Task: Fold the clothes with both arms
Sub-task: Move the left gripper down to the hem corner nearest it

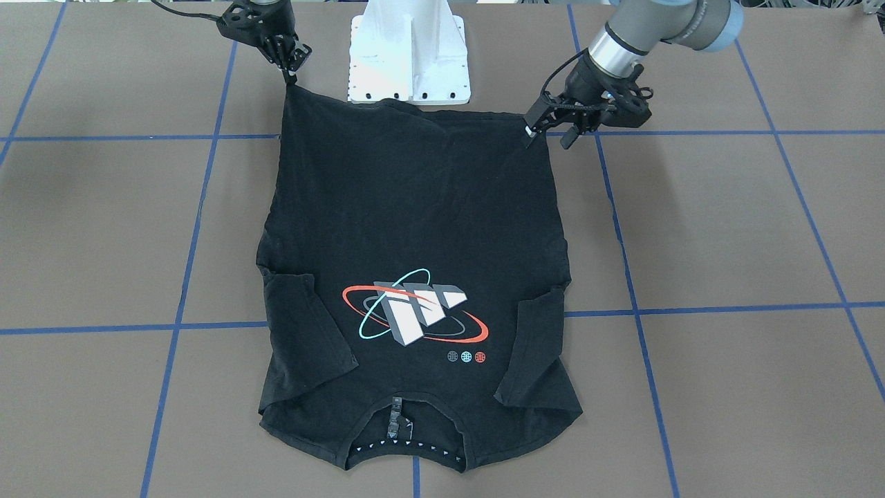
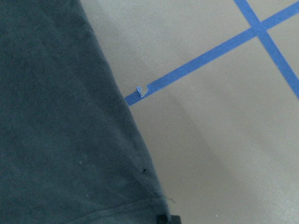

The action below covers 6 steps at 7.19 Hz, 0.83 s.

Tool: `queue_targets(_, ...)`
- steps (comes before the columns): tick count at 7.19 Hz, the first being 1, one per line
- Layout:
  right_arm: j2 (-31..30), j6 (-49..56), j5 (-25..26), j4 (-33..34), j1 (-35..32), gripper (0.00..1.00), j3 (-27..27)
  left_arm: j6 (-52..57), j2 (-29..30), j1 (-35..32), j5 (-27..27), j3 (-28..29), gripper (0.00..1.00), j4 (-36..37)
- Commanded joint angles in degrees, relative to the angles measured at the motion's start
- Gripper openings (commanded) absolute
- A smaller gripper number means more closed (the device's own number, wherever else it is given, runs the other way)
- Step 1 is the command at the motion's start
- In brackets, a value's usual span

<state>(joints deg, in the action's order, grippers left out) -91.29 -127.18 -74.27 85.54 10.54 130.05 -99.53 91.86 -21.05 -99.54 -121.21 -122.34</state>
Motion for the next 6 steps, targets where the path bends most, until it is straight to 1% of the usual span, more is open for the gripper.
queue_targets(1,-0.02,0.0,0.0,0.07,0.09,0.0,0.2,-9.07,-1.77,13.79,7.5,-4.45,0.99,11.09)
queue_targets(2,0.06,0.0,0.0,0.07,0.18,0.0,0.55,-10.84,-2.38,17.58,10.3,-4.12,0.96,11.59)
queue_targets(3,0.06,0.0,-0.09,0.07,0.18,0.0,0.64,-14.52,-2.04,18.75,10.33,-2.99,0.93,11.59)
queue_targets(4,-0.02,0.0,-0.52,0.07,0.09,0.0,0.64,-16.21,-1.6,20.33,10.33,-1.32,0.86,11.59)
queue_targets(5,-0.02,0.0,-0.53,0.07,0.09,0.0,0.64,-15.79,-1.51,19.82,10.42,-0.96,0.82,11.42)
queue_targets(6,-0.02,0.0,-0.53,0.07,0.09,0.0,0.73,-15.52,-2.2,19.12,10.33,-1.04,0.81,11.5)
